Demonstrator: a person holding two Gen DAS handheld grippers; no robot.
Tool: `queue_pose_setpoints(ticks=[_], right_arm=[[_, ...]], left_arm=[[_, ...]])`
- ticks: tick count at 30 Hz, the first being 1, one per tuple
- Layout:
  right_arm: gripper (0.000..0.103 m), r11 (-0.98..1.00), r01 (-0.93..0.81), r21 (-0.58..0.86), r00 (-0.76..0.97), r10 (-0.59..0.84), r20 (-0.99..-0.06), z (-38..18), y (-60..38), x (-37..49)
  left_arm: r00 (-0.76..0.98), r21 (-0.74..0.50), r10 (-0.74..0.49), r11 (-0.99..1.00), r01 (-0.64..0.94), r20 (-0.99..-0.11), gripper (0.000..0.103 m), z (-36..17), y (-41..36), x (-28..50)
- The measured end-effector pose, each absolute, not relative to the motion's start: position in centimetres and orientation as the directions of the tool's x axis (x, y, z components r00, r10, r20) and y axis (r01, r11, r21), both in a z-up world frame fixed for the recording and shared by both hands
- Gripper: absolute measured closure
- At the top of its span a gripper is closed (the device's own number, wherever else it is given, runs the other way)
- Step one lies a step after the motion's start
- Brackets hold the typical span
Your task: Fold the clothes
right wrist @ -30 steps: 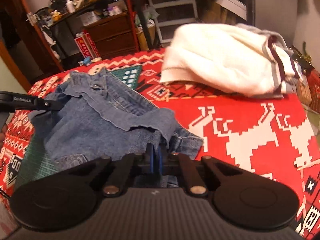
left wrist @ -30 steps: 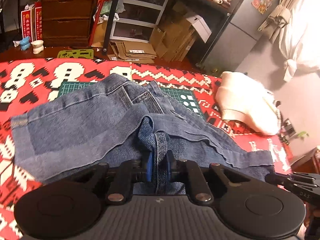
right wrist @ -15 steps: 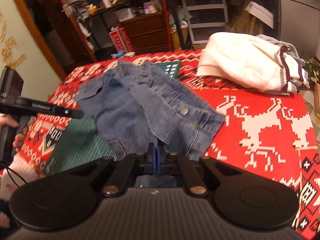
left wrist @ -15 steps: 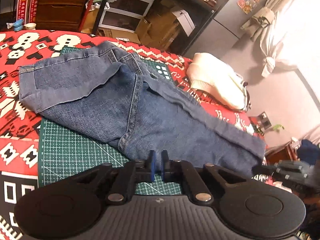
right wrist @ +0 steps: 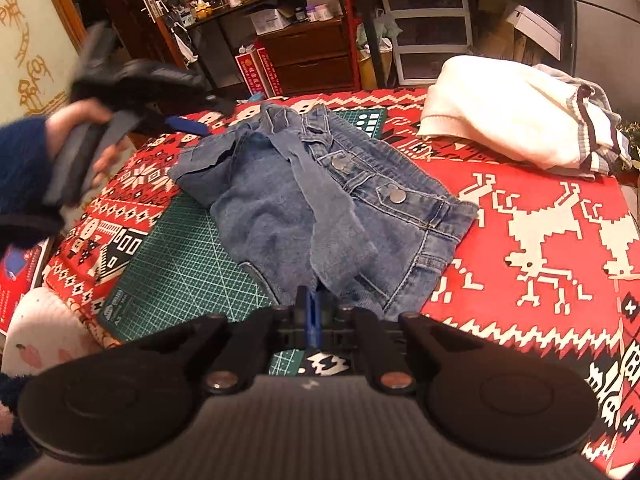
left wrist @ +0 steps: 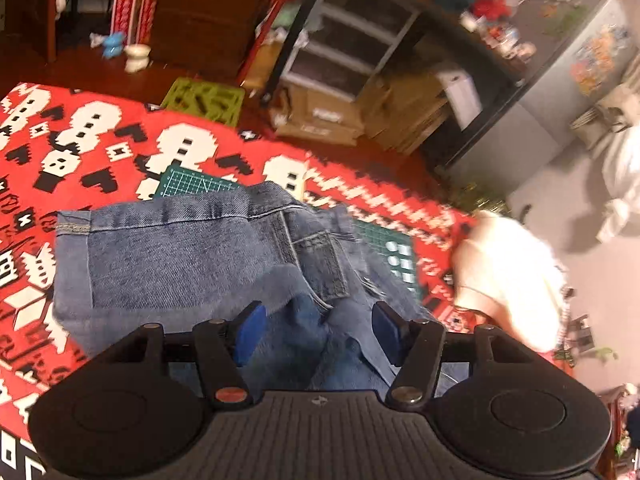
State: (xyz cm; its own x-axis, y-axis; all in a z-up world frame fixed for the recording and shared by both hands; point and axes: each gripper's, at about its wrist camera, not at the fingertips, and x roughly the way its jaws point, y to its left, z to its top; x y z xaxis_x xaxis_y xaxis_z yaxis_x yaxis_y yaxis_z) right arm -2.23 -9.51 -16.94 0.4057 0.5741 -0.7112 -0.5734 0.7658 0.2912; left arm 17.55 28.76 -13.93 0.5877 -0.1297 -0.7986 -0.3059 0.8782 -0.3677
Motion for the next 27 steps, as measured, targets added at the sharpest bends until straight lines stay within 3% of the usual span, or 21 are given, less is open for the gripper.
queue_pose_setpoints(ticks=[5, 7, 8, 10, 12, 21, 27], right_arm=[[0.101, 0.769, -0.569, 0.291, 0.407, 0.571, -0.713, -17.5, -9.5, -1.8], [0.101, 0.770, -0.563, 0.299, 0.404, 0.572, -0.713, -17.9, -9.5, -1.6], [0.101, 0.769, -0.563, 0.302, 0.402, 0.574, -0.713, -18.0, -9.6, -1.6], [0.101, 0.766, -0.565, 0.306, 0.397, 0.578, -0.713, -18.2, -9.7, -1.4], [0.101, 0.764, -0.567, 0.308, 0.396, 0.580, -0.712, -18.3, -9.8, -1.3], [0.101, 0.752, -0.576, 0.320, 0.381, 0.593, -0.709, -18.0, -10.5, -2.1], [0.101, 0.750, -0.578, 0.321, 0.361, 0.588, -0.724, -18.3, -11.4, -3.0]], left_arm=[[0.465, -0.285, -0.105, 0.898, -0.336, -0.879, 0.046, -15.8, 28.2, 20.4], [0.441, -0.256, -0.088, 0.906, -0.337, -0.893, 0.052, -16.1, 27.9, 20.8], [0.440, -0.259, -0.089, 0.903, -0.343, -0.894, 0.056, -16.2, 27.9, 20.6], [0.439, -0.264, -0.090, 0.897, -0.354, -0.894, 0.078, -16.4, 28.0, 20.3], [0.440, -0.282, -0.106, 0.890, -0.358, -0.892, 0.085, -16.6, 28.2, 19.6], [0.471, -0.327, -0.178, 0.910, -0.255, -0.864, 0.088, -15.7, 28.2, 12.8], [0.457, -0.377, -0.226, 0.885, -0.273, -0.860, 0.088, -17.1, 29.4, 5.8]])
